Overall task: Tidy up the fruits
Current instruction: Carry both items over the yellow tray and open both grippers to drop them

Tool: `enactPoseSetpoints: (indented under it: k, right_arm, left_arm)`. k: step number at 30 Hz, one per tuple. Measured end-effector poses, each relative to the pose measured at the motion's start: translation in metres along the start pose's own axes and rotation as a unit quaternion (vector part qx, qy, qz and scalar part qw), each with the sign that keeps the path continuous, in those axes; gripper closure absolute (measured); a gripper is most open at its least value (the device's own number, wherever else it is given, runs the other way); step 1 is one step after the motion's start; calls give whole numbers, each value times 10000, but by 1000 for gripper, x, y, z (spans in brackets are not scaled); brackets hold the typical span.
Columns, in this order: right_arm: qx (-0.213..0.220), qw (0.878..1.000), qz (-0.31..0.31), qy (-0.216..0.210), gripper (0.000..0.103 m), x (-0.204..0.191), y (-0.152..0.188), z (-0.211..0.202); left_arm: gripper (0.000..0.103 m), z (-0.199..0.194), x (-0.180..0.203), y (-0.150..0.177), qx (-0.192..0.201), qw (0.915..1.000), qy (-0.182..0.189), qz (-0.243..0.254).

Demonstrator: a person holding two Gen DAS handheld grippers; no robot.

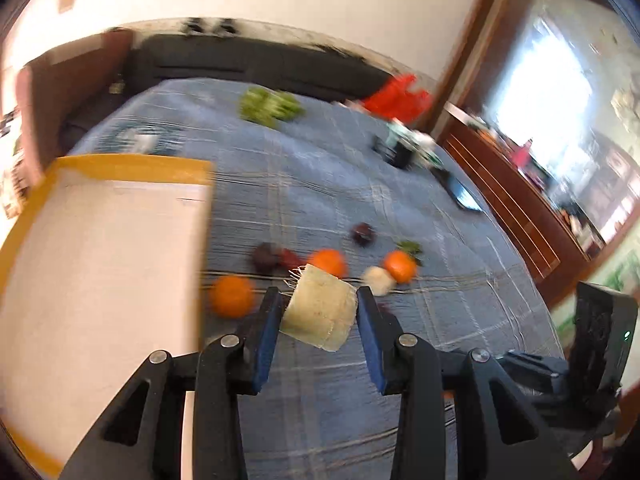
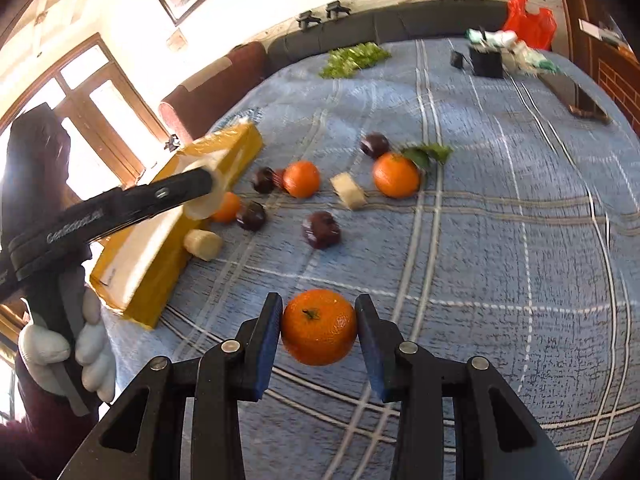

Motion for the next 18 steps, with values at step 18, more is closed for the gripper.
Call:
enactPoseSetpoints:
  k: [18]
  right_arm:
    - [-813, 9833, -1351, -911, 61, -182, -51, 84]
  left_arm:
    - [66, -52, -169, 59, 221, 9753, -1306, -1765]
Point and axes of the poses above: each gripper's, at about its wrist camera, not at the fingertips, and z roughly the way its jaws point, x to its right, y to its underside, the point moved 5 cm from there along z, roughly the way its jaws point, and after that the axes turned 14 degrees about -x, right-handed, at the moved point
